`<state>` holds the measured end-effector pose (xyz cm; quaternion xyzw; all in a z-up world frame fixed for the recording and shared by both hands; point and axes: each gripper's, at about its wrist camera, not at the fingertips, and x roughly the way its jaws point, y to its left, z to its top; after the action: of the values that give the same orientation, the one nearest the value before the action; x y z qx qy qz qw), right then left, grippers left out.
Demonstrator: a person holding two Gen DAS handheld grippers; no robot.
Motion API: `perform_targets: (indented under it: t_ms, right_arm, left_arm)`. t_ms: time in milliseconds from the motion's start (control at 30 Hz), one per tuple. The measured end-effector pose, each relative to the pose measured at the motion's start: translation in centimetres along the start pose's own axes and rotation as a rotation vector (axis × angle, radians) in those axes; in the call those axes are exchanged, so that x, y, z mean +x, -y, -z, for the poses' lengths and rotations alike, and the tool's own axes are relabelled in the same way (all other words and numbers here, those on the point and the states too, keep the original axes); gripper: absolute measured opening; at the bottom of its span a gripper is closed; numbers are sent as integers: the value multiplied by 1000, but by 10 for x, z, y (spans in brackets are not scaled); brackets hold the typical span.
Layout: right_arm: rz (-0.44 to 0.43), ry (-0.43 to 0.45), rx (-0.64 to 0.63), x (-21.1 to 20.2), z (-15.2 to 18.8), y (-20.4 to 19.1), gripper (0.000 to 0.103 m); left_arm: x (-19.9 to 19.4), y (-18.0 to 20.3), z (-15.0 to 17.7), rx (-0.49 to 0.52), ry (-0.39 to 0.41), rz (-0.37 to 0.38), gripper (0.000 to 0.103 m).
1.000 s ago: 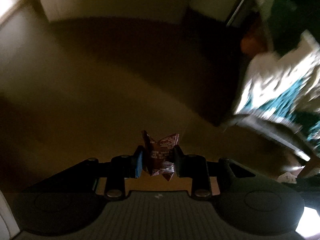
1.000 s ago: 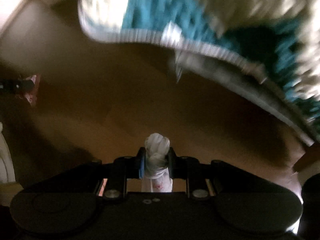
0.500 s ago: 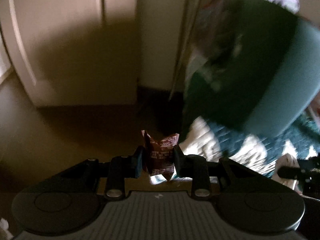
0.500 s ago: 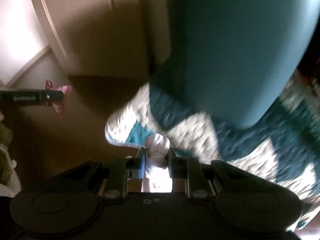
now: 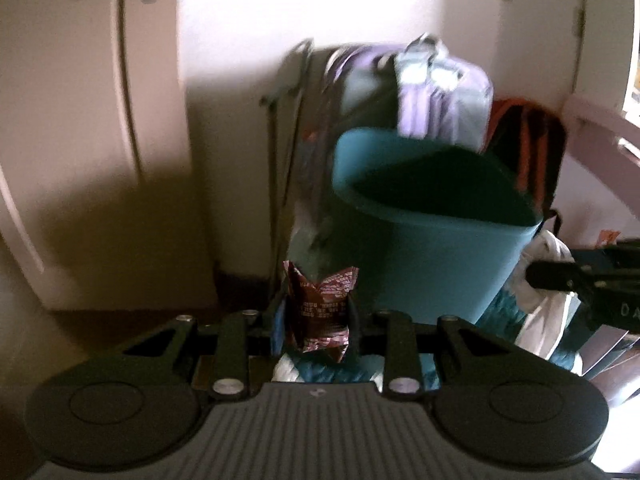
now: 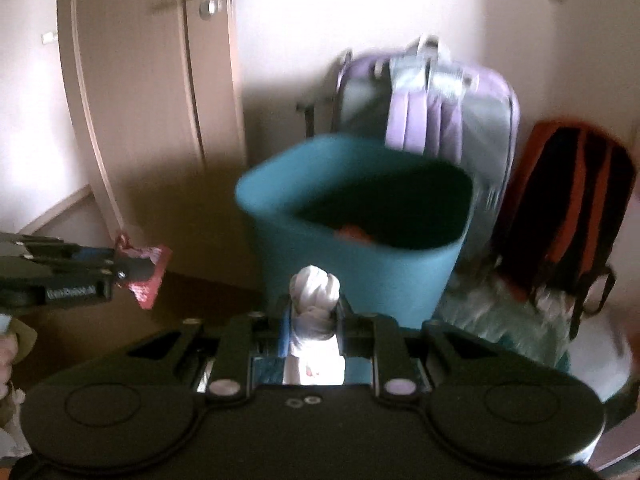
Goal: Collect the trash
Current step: 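Carry the wrapper and tissue over the wastebasket and release both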
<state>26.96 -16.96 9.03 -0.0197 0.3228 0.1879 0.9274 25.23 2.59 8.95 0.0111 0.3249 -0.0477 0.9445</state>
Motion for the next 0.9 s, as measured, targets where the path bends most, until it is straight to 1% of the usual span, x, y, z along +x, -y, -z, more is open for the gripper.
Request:
perform_targets:
  t_ms: [167, 267, 367, 467, 533, 633, 733, 900]
  right_arm:
    - [11, 108, -16, -27, -41, 13, 20]
    - [21, 175, -12, -36, -63, 23, 20]
    - [38, 232, 7, -41, -84, 33, 20]
    - [48, 256, 31, -34, -98, 44, 20]
    - [51, 256, 41, -27, -103, 49, 20]
    - [54, 236, 55, -10, -104, 57, 20]
    - [55, 198, 69, 13, -102, 63, 20]
    - [50, 115, 94, 53, -95, 74, 20]
  left_arm:
    - [-11, 33, -44, 31, 78, 29, 30]
    - [-20, 44, -71, 42, 119, 50, 30]
    - [-22, 57, -94, 56, 142, 67, 30]
    - [-13, 70, -109, 73, 141, 76, 30]
    - [-2, 79, -115, 87, 135, 79, 30]
    - [17, 90, -115, 102, 107, 86, 30]
    - [42, 100, -111, 128, 72, 84, 30]
    - [88, 106, -105, 134, 2, 67, 30]
